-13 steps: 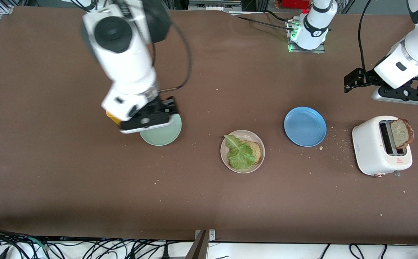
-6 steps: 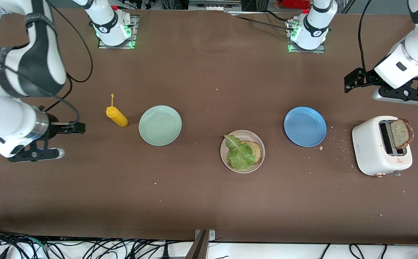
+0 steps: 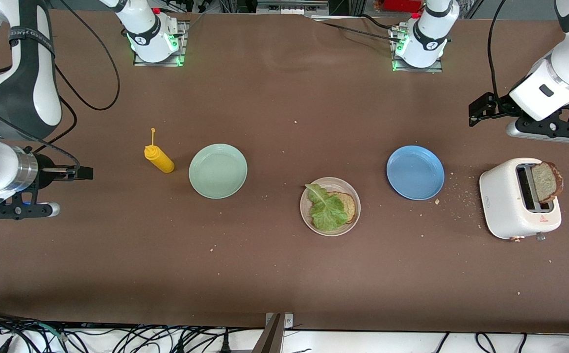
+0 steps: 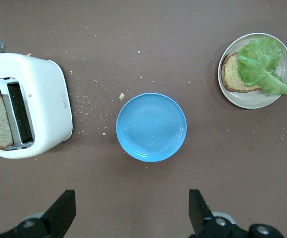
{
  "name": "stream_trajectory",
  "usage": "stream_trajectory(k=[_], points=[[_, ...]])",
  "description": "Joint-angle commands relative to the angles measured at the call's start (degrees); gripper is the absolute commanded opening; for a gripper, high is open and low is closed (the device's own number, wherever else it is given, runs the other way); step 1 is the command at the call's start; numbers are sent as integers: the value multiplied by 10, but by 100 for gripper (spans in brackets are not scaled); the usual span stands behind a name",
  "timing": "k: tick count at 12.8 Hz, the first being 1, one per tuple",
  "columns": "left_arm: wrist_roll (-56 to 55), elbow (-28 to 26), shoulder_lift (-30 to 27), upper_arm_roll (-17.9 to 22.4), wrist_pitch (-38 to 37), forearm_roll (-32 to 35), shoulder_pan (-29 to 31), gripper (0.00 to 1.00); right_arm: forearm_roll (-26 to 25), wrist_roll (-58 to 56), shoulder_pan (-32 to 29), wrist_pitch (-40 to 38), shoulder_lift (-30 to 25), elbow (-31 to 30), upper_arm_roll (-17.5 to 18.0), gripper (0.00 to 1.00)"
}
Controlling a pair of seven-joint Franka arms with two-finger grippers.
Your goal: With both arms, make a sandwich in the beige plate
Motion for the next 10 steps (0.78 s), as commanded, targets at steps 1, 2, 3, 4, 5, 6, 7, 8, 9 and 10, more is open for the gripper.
stream_trajectory(k=[1,2,3,4,5,6,7,8,9,10], points=[[1,14,4,-2,-12,11,3,100,10,0,2,19,-62,-67,0,100],[1,14,4,-2,-12,11,3,100,7,1,2,38,-98,-113,0,100],[1,14,4,-2,-12,11,8,100,7,0,2,67,-136,-167,0,100],[0,14,4,-3,-12,11,11,100,6,0,2,84,-172,-214,-1,100],[0,13,4,-2,-16,11,12,100,3,0,2,81,-197,-236,-1,100],[1,13,4,-3,-19,11,12,100,1,0,2,76,-223,-256,-1,100],[1,13,4,-3,-19,11,12,100,1,0,2,76,-246,-274,-2,100],[1,13,4,-3,-23,11,14,100,1,-1,2,65,-255,-275,-7,100],[0,14,4,-3,-24,12,16,100,2,-1,2,52,-257,-269,-12,100],[0,13,5,-2,-25,11,17,100,2,-1,2,50,-258,-262,-16,100]])
